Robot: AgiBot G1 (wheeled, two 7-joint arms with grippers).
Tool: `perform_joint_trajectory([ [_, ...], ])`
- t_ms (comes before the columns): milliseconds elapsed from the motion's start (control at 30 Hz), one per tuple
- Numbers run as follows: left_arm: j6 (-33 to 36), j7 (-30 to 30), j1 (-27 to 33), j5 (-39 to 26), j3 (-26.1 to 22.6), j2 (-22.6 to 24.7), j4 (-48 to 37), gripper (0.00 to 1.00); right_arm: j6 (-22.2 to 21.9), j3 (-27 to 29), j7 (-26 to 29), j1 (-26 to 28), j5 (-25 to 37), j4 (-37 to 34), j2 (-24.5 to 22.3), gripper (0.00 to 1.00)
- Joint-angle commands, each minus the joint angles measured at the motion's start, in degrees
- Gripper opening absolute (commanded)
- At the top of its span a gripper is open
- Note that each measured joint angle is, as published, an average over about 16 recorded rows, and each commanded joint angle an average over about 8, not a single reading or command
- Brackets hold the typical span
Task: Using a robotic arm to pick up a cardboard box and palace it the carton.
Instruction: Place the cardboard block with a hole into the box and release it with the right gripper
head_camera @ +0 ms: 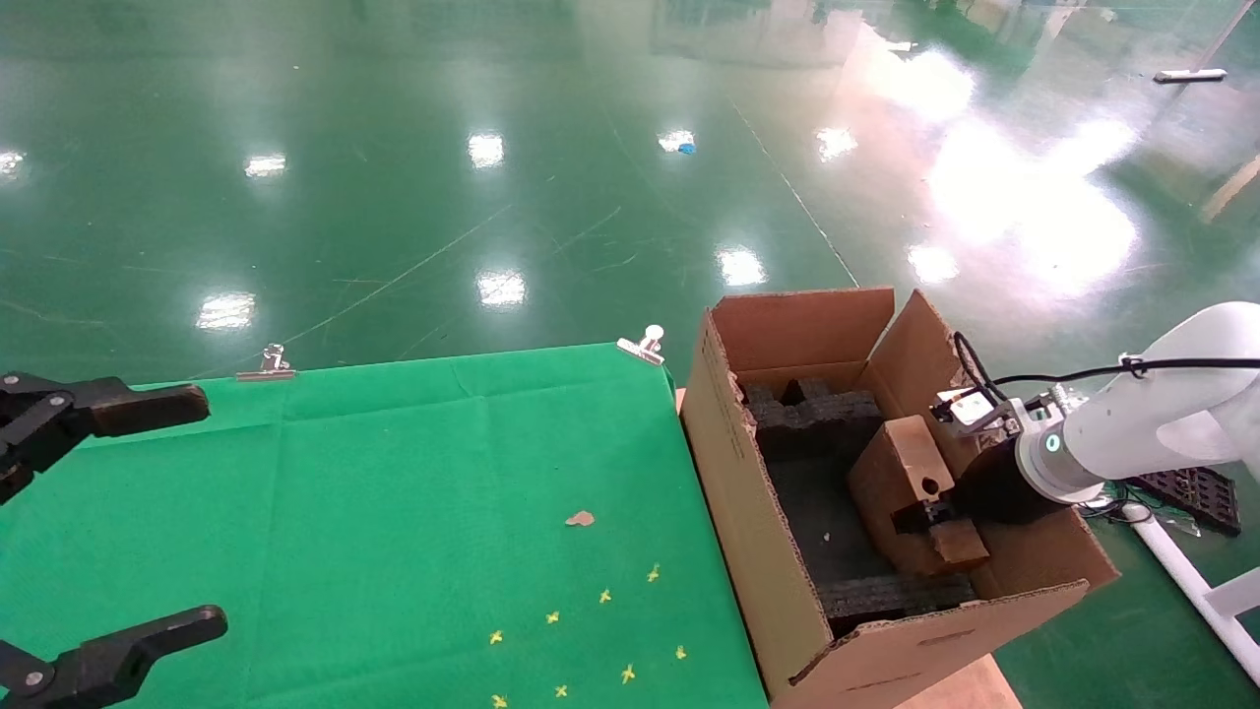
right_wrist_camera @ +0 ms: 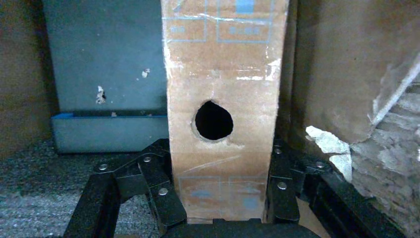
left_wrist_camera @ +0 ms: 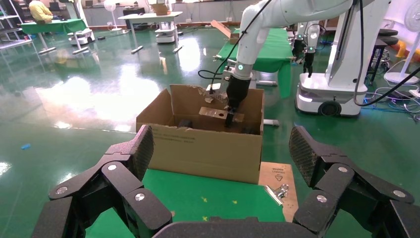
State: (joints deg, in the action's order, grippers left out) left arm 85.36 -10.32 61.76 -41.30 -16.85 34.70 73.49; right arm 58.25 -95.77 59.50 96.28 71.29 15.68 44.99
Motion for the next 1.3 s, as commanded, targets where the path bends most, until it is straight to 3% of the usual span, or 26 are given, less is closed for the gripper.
perform_joint_trajectory([
  [33, 0.0, 0.0, 0.0, 0.0, 0.0, 0.0, 0.0, 1.0, 0.5, 0.2, -0.9, 0.1, -0.3, -1.1, 0.4, 1.0],
  [500, 0.0, 0.0, 0.0, 0.0, -0.1, 0.0, 0.0, 1.0, 2.9, 1.4, -4.6, 3.4, -1.7, -5.0, 0.5, 1.0],
  [833, 0.0, 0.0, 0.0, 0.1, -0.1, 0.0, 0.0, 1.0, 4.3, 1.8, -7.4, 10.3, -1.2, -3.9, -0.3, 1.0],
  [1067, 0.0, 0.1, 0.0, 0.1, -0.1, 0.0, 0.0, 1.0, 5.3, 2.9, -10.6, 20.1, -1.0, 1.9, -3.3, 1.0],
  [1300, -0.1, 0.1, 0.0, 0.1, -0.1, -0.1, 0.0, 1.0, 5.6, 4.0, -11.0, 28.6, -0.1, 14.1, -9.5, 1.0],
])
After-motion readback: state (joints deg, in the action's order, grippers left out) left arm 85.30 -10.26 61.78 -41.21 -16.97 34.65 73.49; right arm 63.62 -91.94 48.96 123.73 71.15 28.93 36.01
